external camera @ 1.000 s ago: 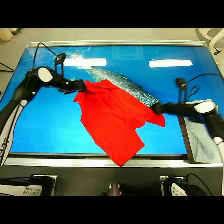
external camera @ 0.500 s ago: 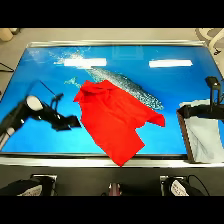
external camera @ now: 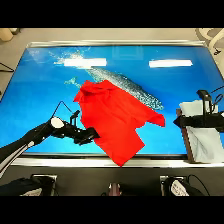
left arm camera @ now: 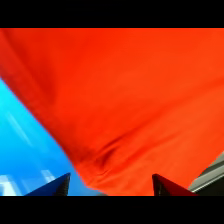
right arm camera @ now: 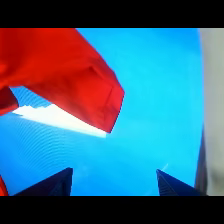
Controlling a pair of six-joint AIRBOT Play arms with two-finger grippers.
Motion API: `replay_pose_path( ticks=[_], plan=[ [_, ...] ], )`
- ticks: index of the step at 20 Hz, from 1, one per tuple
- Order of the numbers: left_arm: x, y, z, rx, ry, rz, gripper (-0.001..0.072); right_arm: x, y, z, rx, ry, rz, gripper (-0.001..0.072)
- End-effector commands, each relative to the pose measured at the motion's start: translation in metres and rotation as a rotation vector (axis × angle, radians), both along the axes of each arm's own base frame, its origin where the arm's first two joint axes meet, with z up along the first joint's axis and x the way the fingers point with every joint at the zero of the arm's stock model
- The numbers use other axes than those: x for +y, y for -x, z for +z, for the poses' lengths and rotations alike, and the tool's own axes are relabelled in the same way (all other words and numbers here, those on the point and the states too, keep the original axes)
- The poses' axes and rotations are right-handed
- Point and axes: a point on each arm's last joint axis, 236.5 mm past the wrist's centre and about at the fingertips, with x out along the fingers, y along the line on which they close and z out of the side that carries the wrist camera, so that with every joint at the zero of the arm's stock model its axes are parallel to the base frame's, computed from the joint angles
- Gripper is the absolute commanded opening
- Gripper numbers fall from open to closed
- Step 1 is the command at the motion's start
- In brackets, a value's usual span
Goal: Fold the shirts.
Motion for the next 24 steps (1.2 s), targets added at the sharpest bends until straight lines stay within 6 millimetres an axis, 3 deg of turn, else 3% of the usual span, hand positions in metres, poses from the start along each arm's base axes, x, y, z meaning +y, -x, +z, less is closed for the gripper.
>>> replay_pose_path(
  ticks=[1, 2, 5, 9, 15, 18, 21, 24],
  plan=[
    [-0.01, -0.005, -0.006, 0.002, 0.011, 0.038, 0.0517, 0.006, 0.013, -0.024, 0.064, -0.028, 0.001, 0.061],
    [-0.009, -0.007, -0.007, -0.007, 0.009, 0.044, 0.0347, 0.008, 0.015, -0.03, 0.081, -0.044, -0.002, 0.061],
    [-0.007, -0.02, -0.007, -0.05, 0.0, 0.075, 0.0029, 0.015, 0.012, -0.044, 0.097, -0.093, -0.009, 0.061],
    [-0.012, -0.035, 0.013, -0.158, 0.021, 0.025, 0.0027, 0.004, -0.002, -0.066, 0.08, -0.067, -0.023, 0.0584],
    [-0.017, -0.05, 0.047, -0.252, 0.058, 0.035, 0.0028, 0.018, -0.04, -0.087, -0.003, -0.209, -0.092, 0.0549],
    [-0.019, -0.055, 0.063, -0.309, 0.074, 0.019, 0.0028, 0.035, -0.047, -0.093, -0.014, -0.182, -0.046, 0.0549],
    [-0.021, -0.062, 0.08, -0.352, 0.092, 0.019, 0.0028, 0.067, -0.057, -0.095, -0.029, -0.15, 0.011, 0.0537],
    [-0.024, -0.069, 0.096, -0.394, 0.107, 0.024, 0.0028, 0.085, -0.057, -0.096, -0.028, -0.128, 0.068, 0.0356]
  ],
)
